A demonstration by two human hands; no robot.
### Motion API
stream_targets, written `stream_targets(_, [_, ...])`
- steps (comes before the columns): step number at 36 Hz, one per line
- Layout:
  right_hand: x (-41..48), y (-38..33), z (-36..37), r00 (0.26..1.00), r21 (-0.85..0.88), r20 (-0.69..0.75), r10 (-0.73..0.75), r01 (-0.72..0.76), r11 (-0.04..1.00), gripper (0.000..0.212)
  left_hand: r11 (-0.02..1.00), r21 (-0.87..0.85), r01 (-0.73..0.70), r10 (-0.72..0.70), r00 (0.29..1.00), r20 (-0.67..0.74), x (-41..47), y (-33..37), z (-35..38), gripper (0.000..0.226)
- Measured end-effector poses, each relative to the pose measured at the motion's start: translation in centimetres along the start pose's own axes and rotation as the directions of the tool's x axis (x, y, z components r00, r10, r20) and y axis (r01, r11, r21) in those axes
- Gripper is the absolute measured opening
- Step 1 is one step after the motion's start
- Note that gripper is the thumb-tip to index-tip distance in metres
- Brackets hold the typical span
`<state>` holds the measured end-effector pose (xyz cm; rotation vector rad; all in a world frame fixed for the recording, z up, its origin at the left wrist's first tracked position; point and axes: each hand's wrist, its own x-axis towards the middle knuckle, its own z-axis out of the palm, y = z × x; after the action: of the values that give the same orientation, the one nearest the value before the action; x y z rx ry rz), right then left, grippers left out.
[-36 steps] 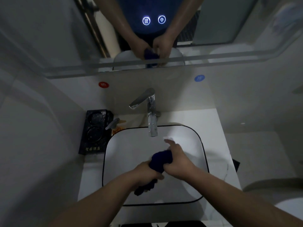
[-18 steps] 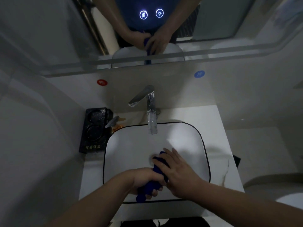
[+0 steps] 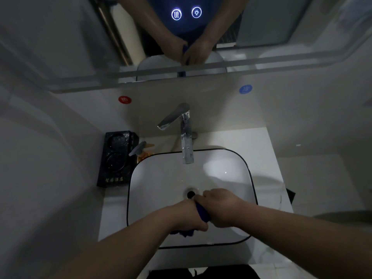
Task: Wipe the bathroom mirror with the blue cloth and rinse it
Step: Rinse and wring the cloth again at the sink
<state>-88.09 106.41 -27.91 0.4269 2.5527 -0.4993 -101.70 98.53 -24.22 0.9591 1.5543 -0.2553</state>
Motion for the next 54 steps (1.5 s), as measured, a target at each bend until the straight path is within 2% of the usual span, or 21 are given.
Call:
stream_targets(3, [0.9, -0.4, 0.2, 0.991, -0.038, -0.005, 0.137, -0.137, 0.99, 0.064, 0.982, 0.19, 0.026, -0.008, 0.995, -0.097, 1.9, 0.5, 0.7, 0.021])
stream_targets(5, [1.6, -0.8, 0.4, 0.976, -0.029, 0.005, 0.219, -0.219, 0.975, 0.059, 0.972, 0.203, 0.121, -0.089, 0.983, -0.159, 3.0, 0.2, 0.9, 0.013])
stream_targets(8, [2.3, -1.7, 0.4, 0.955, -0.032, 0.076, 0.285, -0.284, 0.958, 0.053, 0.963, 0.2, 0.178, -0.121, 0.956, -0.269, 3.8, -1.1, 1.2, 0.042])
stream_targets(13, [2.7, -2.4, -0.2, 0.942, -0.041, 0.122, 0.312, -0.31, 0.95, 0.037, 0.921, 0.363, 0.142, 0.049, 0.882, -0.469, 3.5, -2.5, 2.0, 0.048])
stream_targets(15, [2.7, -2.4, -0.5, 0.943, -0.024, 0.121, 0.311, -0.311, 0.95, 0.034, 0.904, 0.405, 0.135, 0.086, 0.871, -0.484, 3.2, -2.8, 2.0, 0.048])
stream_targets(21, [3.2, -1.6, -1.6, 0.911, 0.277, 0.142, 0.386, -0.411, 0.868, 0.016, 0.898, 0.439, 0.018, 0.266, 0.773, -0.576, 3.1, -4.1, -0.1, 0.029])
stream_targets(23, [2.8, -1.7, -1.2, 0.899, 0.442, 0.189, 0.394, -0.436, 0.784, 0.007, 0.865, 0.5, -0.045, 0.364, 0.742, -0.563, 3.2, -4.7, -0.6, 0.023])
stream_targets(25, [2.1, -1.9, -0.7, 0.894, 0.619, 0.217, 0.391, -0.436, 0.653, 0.009, 0.818, 0.563, -0.116, 0.468, 0.701, -0.537, 3.3, -5.3, -0.9, 0.022])
stream_targets(28, [1.0, -3.0, -0.4, 0.869, 0.848, 0.305, 0.389, -0.434, 0.305, 0.012, 0.745, 0.643, -0.176, 0.57, 0.67, -0.476, 3.5, -5.8, -1.5, 0.024])
stream_targets(30, [0.5, -3.3, -0.5, 0.863, 0.903, 0.345, 0.369, -0.413, 0.121, 0.019, 0.712, 0.679, -0.178, 0.609, 0.639, -0.47, 3.4, -5.8, -2.0, 0.026])
stream_targets(32, [0.0, -2.9, -0.7, 0.875, 0.913, 0.36, 0.324, -0.402, 0.071, 0.025, 0.701, 0.692, -0.171, 0.622, 0.622, -0.476, 3.0, -5.3, -2.1, 0.026])
stream_targets(34, [-0.6, -2.0, -1.3, 0.884, 0.896, 0.39, 0.258, -0.429, 0.117, 0.027, 0.741, 0.649, -0.172, 0.58, 0.651, -0.49, 2.3, -4.5, -2.0, 0.025])
stream_targets(36, [-1.1, -1.2, -2.0, 0.886, 0.86, 0.428, 0.18, -0.46, 0.222, 0.026, 0.792, 0.58, -0.192, 0.502, 0.746, -0.438, 1.2, -3.9, -2.0, 0.031])
stream_targets(38, [-1.3, -0.5, -2.6, 0.879, 0.795, 0.46, 0.126, -0.471, 0.382, 0.026, 0.792, 0.559, -0.248, 0.489, 0.805, -0.336, 0.4, -3.3, -2.0, 0.054])
stream_targets(39, [-1.4, -0.3, -2.7, 0.87, 0.748, 0.478, 0.122, -0.476, 0.462, 0.03, 0.781, 0.563, -0.27, 0.493, 0.819, -0.292, -0.1, -3.0, -2.0, 0.068])
stream_targets(41, [-1.0, 0.2, -2.5, 0.86, 0.682, 0.484, 0.159, -0.485, 0.547, 0.057, 0.781, 0.557, -0.282, 0.499, 0.818, -0.286, -0.2, -2.8, -1.7, 0.085])
stream_targets(44, [-0.6, 0.7, -2.2, 0.891, 0.722, 0.381, 0.247, -0.453, 0.523, 0.093, 0.879, 0.361, -0.313, 0.432, 0.843, -0.321, 0.3, -3.4, -1.8, 0.086])
stream_targets(46, [-0.8, 1.0, -1.9, 0.909, 0.818, 0.295, 0.295, -0.4, 0.414, 0.105, 0.934, 0.117, -0.337, 0.357, 0.883, -0.306, 0.2, -4.1, -2.1, 0.082])
stream_targets(48, [-1.6, 1.2, -1.3, 0.913, 0.911, 0.181, 0.367, -0.296, 0.288, 0.103, 0.94, -0.142, -0.31, 0.261, 0.923, -0.283, -0.2, -4.7, -2.4, 0.072])
stream_targets(51, [-2.7, 0.4, 0.2, 0.858, 0.971, -0.073, 0.509, -0.054, 0.231, 0.076, 0.858, -0.461, -0.227, 0.125, 0.962, -0.241, -0.2, -5.7, -2.7, 0.056])
stream_targets(54, [-3.1, -1.2, 1.0, 0.778, 0.936, -0.249, 0.577, 0.04, 0.35, 0.086, 0.645, -0.755, -0.121, 0.073, 0.993, -0.096, -0.4, -5.7, -2.4, 0.052])
